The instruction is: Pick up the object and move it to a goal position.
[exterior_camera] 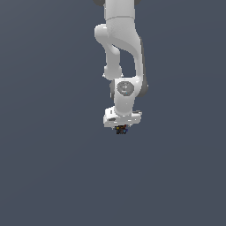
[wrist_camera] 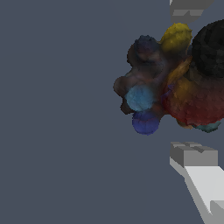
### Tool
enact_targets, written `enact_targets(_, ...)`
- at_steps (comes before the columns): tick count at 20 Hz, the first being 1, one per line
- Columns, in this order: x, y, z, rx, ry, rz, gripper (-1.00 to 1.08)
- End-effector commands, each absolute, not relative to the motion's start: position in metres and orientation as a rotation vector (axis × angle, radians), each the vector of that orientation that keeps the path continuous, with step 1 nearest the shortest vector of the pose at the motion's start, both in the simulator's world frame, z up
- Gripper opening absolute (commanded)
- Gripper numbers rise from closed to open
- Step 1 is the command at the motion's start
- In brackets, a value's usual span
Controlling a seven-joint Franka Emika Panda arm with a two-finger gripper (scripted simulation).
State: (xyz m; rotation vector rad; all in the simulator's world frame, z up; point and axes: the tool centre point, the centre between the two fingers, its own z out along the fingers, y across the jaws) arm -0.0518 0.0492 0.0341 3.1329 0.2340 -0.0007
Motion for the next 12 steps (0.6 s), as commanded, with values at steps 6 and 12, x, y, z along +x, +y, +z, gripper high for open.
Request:
enact_targets(6, -0.0514, 0.0492, 0.0295, 3.133, 0.234, -0.001, -1.0)
enact_targets(12, -0.0514, 0.0492, 0.0295, 3.133, 0.234, -0.001, -1.0)
